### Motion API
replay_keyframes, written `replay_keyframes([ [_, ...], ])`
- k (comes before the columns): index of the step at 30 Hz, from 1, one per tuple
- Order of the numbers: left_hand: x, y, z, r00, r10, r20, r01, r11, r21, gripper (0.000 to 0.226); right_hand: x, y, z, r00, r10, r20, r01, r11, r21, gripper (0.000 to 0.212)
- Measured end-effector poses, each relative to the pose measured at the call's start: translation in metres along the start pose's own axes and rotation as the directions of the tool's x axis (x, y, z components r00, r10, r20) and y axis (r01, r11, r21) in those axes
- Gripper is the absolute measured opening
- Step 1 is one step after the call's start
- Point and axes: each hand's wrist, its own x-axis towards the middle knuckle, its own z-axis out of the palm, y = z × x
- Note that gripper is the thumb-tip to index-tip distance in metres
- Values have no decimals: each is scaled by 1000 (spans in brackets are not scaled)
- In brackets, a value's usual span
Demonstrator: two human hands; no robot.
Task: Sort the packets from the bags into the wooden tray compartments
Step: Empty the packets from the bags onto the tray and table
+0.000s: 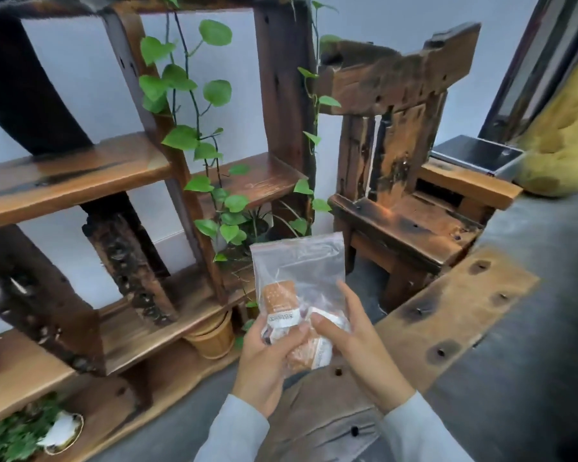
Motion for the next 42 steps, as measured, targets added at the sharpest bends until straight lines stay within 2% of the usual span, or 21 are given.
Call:
replay_keyframes([
  [3, -2, -19, 25, 1000, 2, -7, -2, 1000, 2, 42, -13, 6, -26, 999, 27, -19, -27, 999, 33, 66],
  [6, -5, -35, 43, 1000, -24, 1, 24, 1000, 3, 49, -26, 7, -45, 998, 44, -41, -43, 999, 25, 58],
  [10, -6, -51, 56, 981, -120, 152, 107, 990, 90, 71, -40, 10, -68, 988, 22, -150, -27, 999, -30, 41],
  [14, -4, -64, 65, 969, -146, 200, 123, 985, 124, 68, -52, 12, -84, 980, 74, -186, -72, 997, 16, 25],
  [19, -2, -70, 76, 950, -165, 266, 134, 983, 129, 69, -60, 15, -100, 964, 178, -199, -137, 969, 204, 38],
  [22, 6, -72, 79, 945, -151, 289, 116, 984, 136, 68, -63, 16, -103, 962, 203, -181, -162, 962, 222, 37],
  [28, 24, -72, 86, 930, -156, 333, 89, 974, 210, 54, -59, 21, -98, 931, 123, -343, -59, 980, 191, 43],
  [32, 38, -71, 89, 892, -196, 407, 78, 955, 288, 52, -58, 22, -94, 891, 73, -448, 0, 987, 161, 35],
  [36, 56, -70, 82, 835, -235, 498, 56, 935, 349, 55, -53, 26, -85, 834, 95, -544, -15, 989, 150, 28],
  [42, 80, -75, 71, 685, -376, 625, 110, 900, 421, 64, -53, 35, -72, 769, 107, -630, 11, 984, 180, 27],
])
